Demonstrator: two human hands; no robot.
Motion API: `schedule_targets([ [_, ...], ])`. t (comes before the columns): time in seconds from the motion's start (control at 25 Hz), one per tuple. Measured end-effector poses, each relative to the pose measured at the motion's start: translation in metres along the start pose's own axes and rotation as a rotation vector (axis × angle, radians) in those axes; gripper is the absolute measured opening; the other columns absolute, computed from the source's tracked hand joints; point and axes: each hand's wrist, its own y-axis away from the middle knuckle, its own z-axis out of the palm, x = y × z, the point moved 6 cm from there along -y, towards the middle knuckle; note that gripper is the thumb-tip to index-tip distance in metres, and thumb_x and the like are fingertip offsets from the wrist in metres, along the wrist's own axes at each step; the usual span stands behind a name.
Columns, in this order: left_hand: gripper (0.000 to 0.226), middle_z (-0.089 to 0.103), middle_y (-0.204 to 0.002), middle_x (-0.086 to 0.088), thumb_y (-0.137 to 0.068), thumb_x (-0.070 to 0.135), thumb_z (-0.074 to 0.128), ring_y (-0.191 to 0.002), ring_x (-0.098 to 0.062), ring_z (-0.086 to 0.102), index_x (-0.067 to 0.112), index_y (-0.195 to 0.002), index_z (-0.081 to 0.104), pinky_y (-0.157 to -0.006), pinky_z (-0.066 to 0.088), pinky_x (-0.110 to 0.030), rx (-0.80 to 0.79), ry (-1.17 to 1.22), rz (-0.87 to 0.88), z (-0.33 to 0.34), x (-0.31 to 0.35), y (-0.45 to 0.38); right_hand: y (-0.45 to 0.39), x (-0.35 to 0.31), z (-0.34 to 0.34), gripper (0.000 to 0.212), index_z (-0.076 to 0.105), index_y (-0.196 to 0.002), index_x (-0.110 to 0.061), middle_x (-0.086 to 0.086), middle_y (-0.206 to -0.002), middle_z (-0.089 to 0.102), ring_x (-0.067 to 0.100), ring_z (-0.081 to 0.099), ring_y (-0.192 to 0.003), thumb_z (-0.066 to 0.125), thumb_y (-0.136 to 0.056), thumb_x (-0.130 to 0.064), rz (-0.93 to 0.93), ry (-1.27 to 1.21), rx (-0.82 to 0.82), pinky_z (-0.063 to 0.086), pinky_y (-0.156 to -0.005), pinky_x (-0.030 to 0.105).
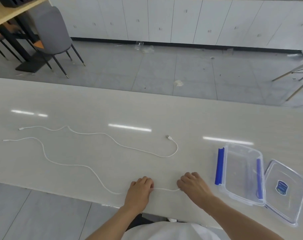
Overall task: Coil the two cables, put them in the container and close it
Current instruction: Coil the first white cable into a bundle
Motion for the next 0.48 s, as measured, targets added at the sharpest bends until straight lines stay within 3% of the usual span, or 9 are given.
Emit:
schedule_targets([
  [0.16,0.008,0.060,-0.086,0.016,-0.102,0.029,0.048,-0.074,-0.010,0.056,0.030,-0.094,0.050,-0.067,0.045,-0.030,0.028,0.209,-0.057,-0.030,-0.002,-0.008,0.009,0.004,-0.006,0.029,0.057,-0.129,-0.031,-0.006,-0.120,0.064,0.019,0.061,-0.110,0.045,-0.103,-0.029,0.083,-0.312,-0.011,0.044,-0.090,0.031],
  [0.24,0.010,0.057,-0.077,0.018,-0.100,0.029,0.052,-0.069,-0.004,0.054,0.033,-0.091,0.049,-0.066,0.049,-0.030,0.063,0.270,-0.034,-0.048,-0.001,-0.014,0.015,-0.001,-0.013,0.027,0.061,-0.125,-0.035,-0.009,-0.117,0.066,0.016,0.063,-0.105,0.048,-0.101,-0.031,0.115,-0.467,-0.050,0.046,-0.086,0.028],
  [0.48,0.010,0.069,-0.098,0.018,-0.098,0.024,0.059,-0.091,-0.004,0.066,0.027,-0.102,0.067,-0.084,0.054,-0.025,0.173,0.472,0.065,-0.093,0.001,-0.029,0.024,-0.019,-0.051,0.009,0.071,-0.094,-0.030,-0.016,-0.078,0.067,0.002,0.062,-0.075,0.067,-0.086,-0.032,0.214,-0.924,-0.030,0.053,-0.079,0.027],
])
